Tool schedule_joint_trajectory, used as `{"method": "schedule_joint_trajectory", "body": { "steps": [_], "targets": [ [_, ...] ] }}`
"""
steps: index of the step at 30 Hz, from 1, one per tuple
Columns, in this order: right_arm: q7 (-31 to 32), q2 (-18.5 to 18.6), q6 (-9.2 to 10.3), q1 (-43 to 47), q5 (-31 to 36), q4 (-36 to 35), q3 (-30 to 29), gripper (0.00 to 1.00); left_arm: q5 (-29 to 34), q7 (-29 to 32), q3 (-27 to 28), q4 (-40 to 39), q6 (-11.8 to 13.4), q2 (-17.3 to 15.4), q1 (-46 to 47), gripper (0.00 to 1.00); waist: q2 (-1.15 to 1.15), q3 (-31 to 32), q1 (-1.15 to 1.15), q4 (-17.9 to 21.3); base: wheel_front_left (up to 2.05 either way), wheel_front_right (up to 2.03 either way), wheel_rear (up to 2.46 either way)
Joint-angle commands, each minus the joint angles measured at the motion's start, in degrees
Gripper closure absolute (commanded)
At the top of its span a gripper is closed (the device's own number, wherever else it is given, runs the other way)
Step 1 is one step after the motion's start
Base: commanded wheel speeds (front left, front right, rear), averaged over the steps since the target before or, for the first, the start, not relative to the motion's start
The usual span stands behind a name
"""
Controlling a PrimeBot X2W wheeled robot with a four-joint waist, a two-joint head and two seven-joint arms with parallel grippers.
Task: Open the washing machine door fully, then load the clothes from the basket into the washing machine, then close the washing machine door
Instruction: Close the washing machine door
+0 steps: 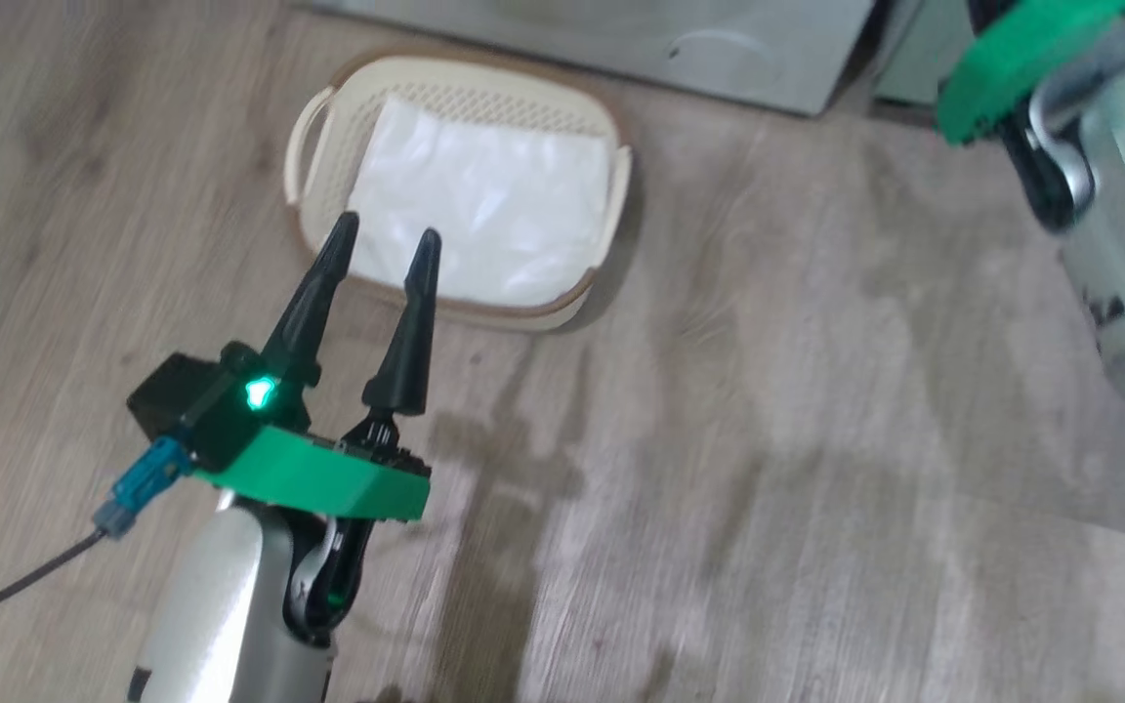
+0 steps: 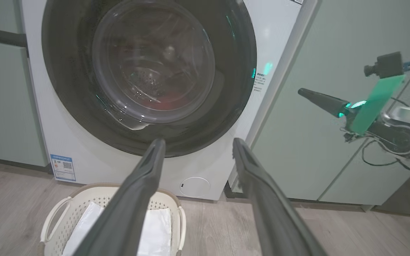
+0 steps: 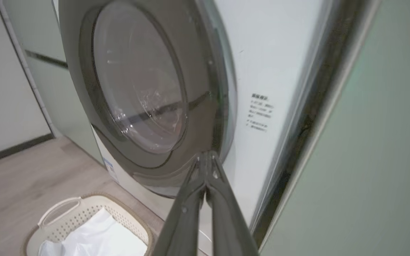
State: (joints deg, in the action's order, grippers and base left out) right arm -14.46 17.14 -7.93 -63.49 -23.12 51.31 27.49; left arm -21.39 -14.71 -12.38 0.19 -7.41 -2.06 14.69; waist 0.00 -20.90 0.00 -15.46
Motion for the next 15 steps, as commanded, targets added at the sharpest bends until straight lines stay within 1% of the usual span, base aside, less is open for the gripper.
{"method": "schedule_joint_trajectory", "body": {
  "steps": [1, 3, 4, 6, 8, 12, 15],
  "targets": [
    [-0.5, 0.1, 0.44, 4.3, -2.4, -6.5, -1.8, 1.00, 0.5, -0.3, 2.8, -1.6, -0.1, -0.8, -0.3, 0.00, 0.00, 3.9, 0.00, 3.8, 0.00, 0.00, 0.00],
    [-0.5, 1.0, 0.44, 9.3, -3.8, -12.6, -4.1, 1.00, 0.3, -0.3, 3.7, -1.6, -0.1, -0.8, -0.9, 0.00, 0.00, 5.0, 0.00, 5.1, 0.00, 0.00, 0.00],
    [-0.5, 1.0, 0.44, 9.3, -3.8, -12.6, -4.1, 1.00, 0.3, -0.3, 3.7, -1.6, -0.1, -0.8, -0.9, 0.00, 0.00, 5.0, 0.00, 5.1, 0.00, 0.00, 0.00],
    [-0.5, 1.3, 0.44, 14.7, -4.4, -18.2, -7.2, 1.00, 0.6, -0.3, 4.3, -1.5, -0.1, -0.8, -1.3, 0.00, 0.00, 6.1, 0.00, 6.2, 0.00, 0.00, 0.00],
    [-0.5, 0.8, 0.44, 20.5, -4.3, -23.4, -10.8, 1.00, 1.0, -0.3, 4.8, -1.2, -0.1, -0.8, -1.6, 0.00, 0.00, 7.3, 0.00, 7.3, 0.00, 0.00, 0.00],
    [-0.5, -2.3, 0.44, 31.3, -2.6, -30.9, -17.8, 1.00, 1.2, -0.3, 6.2, -0.8, -0.1, -0.8, -2.9, 0.00, 0.00, 9.6, 0.00, 9.3, 0.00, 0.00, 0.00],
    [-0.5, -5.7, 0.44, 37.3, -0.7, -35.5, -21.4, 1.00, 1.2, -0.3, 7.2, -0.7, -0.1, -0.8, -4.0, 0.00, 0.00, 10.9, 0.00, 10.7, 0.00, 0.00, 0.00]
  ]
}}
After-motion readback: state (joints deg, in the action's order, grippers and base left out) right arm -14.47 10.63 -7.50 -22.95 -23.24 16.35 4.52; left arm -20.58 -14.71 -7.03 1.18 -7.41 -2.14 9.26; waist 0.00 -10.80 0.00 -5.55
